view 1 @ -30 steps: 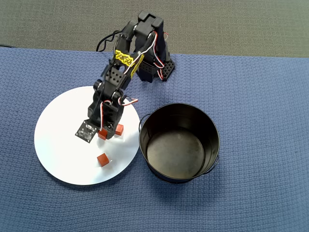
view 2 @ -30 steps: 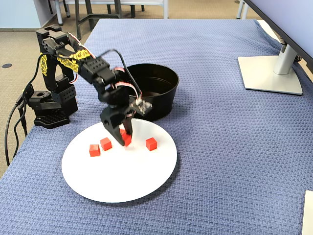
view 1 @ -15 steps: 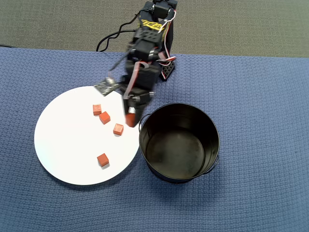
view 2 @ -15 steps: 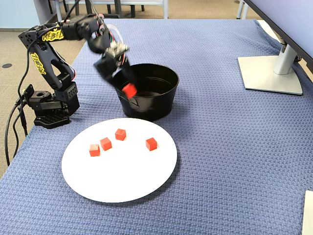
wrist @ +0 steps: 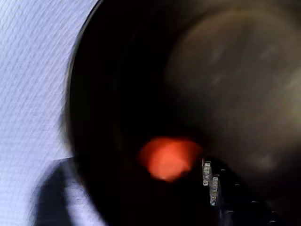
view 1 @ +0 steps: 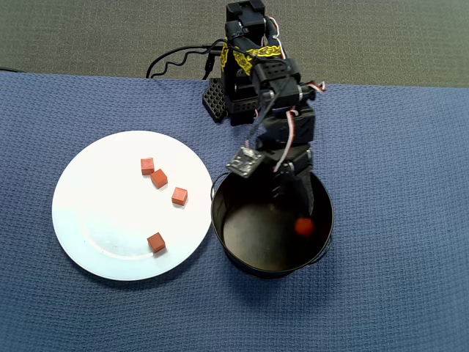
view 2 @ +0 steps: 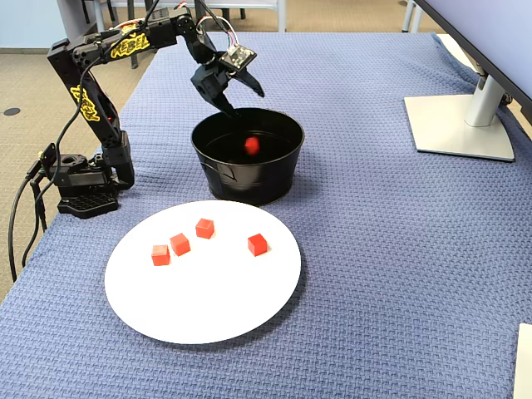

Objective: Pick up the red cubes from the white plate and place them in the black recipient

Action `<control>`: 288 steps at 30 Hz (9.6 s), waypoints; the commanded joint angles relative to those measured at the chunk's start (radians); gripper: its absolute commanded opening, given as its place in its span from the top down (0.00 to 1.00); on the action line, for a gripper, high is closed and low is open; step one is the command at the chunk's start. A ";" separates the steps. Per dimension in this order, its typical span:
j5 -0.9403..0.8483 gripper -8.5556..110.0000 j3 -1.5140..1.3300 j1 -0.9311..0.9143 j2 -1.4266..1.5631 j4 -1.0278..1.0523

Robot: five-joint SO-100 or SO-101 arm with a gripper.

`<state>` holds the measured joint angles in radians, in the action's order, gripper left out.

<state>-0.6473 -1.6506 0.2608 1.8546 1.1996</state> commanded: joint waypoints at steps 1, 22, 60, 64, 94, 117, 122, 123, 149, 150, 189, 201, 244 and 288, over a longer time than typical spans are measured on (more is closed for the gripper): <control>-0.224 0.54 0.112 -0.155 0.080 0.181; 0.282 0.77 0.195 -0.859 -0.336 0.109; 0.195 0.71 -0.066 -0.718 -0.411 0.026; 0.163 0.72 -0.063 -0.721 -0.430 0.026; 0.242 0.93 -0.006 -0.707 -0.281 0.072; 0.466 0.60 0.265 -0.083 -0.107 0.279; 0.307 0.59 0.373 -0.250 -0.098 0.374; 0.273 0.59 0.374 -0.301 -0.094 0.379; -0.385 0.71 0.152 -0.755 -0.589 -0.325; -0.385 0.71 0.150 -0.755 -0.598 -0.339; -0.291 0.77 0.141 -0.640 -0.672 -0.362; -0.290 0.75 0.249 -0.673 -0.703 -0.313; 0.348 0.93 -0.160 -0.183 0.299 -0.008; -0.525 0.69 -0.356 -1.000 -0.163 -0.446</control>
<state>-1.1321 -2.0203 -0.7148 1.6981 0.8130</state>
